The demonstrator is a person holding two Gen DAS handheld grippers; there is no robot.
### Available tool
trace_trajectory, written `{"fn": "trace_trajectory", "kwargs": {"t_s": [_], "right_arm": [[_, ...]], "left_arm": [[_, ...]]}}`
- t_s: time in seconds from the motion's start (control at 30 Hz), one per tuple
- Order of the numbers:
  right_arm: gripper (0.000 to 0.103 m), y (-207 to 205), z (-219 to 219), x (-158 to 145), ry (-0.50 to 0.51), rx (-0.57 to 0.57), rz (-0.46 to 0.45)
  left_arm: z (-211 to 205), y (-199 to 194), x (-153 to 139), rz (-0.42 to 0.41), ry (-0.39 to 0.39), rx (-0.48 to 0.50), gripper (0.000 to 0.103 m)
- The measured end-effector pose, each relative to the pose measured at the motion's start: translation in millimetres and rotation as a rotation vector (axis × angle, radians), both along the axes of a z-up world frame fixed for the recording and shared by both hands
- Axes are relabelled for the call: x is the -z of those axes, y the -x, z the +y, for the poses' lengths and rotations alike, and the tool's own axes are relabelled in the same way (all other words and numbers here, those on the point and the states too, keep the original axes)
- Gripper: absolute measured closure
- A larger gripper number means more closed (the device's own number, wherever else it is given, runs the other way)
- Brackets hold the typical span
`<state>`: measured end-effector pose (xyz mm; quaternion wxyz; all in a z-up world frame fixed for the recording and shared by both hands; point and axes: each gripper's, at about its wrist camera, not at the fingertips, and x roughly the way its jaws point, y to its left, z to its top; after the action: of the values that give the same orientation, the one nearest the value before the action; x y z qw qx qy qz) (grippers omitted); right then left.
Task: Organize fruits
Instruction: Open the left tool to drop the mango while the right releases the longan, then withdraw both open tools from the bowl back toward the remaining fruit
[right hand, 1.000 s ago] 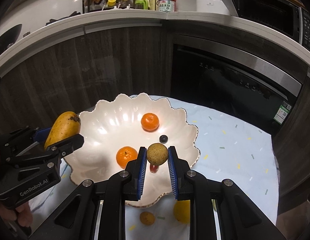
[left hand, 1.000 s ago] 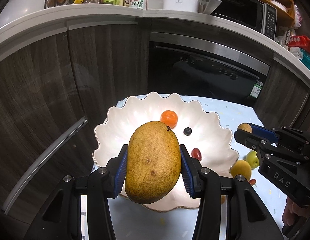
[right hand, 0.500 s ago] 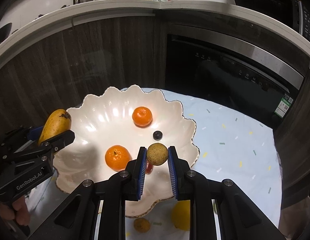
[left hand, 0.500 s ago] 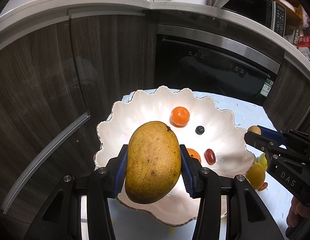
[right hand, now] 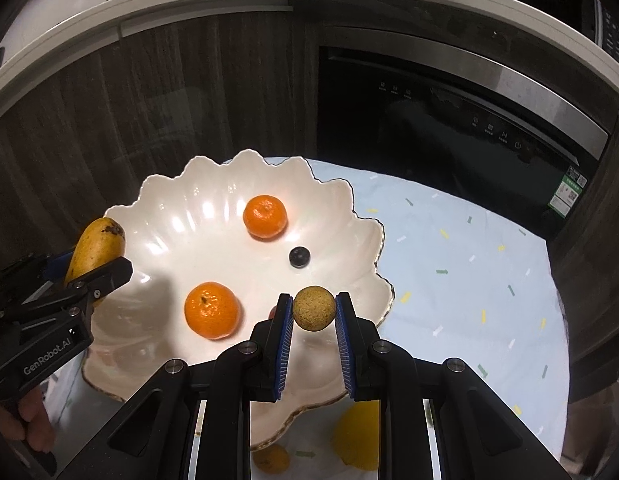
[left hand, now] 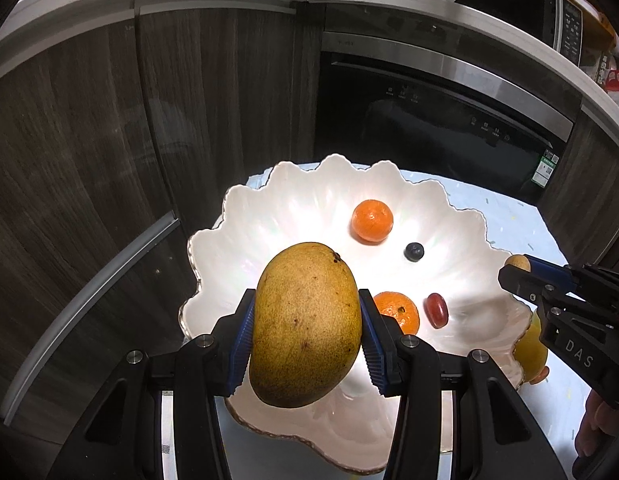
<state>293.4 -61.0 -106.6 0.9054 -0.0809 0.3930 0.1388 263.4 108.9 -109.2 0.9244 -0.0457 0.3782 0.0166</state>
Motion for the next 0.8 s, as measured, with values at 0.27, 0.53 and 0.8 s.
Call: {"fn": "trace_trajectory", "kwargs": {"t_s": [0.27, 0.53, 0.8], "right_arm": [[0.077, -3, -1, 1, 0.007, 0.009, 0.01], [0.038, 2, -8, -9, -0.001, 0.049, -0.036], [0.023, 9, -11, -27, -0.001, 0.067, -0.091]], "left_arm": [[-2, -4, 5, 0.029, -0.01, -0.004, 0.054], [-4, 5, -13, -0.048, -0.067, -0.014, 0.028], [-3, 12, -26, -0.071, -0.063, -0.027, 0.019]]}}
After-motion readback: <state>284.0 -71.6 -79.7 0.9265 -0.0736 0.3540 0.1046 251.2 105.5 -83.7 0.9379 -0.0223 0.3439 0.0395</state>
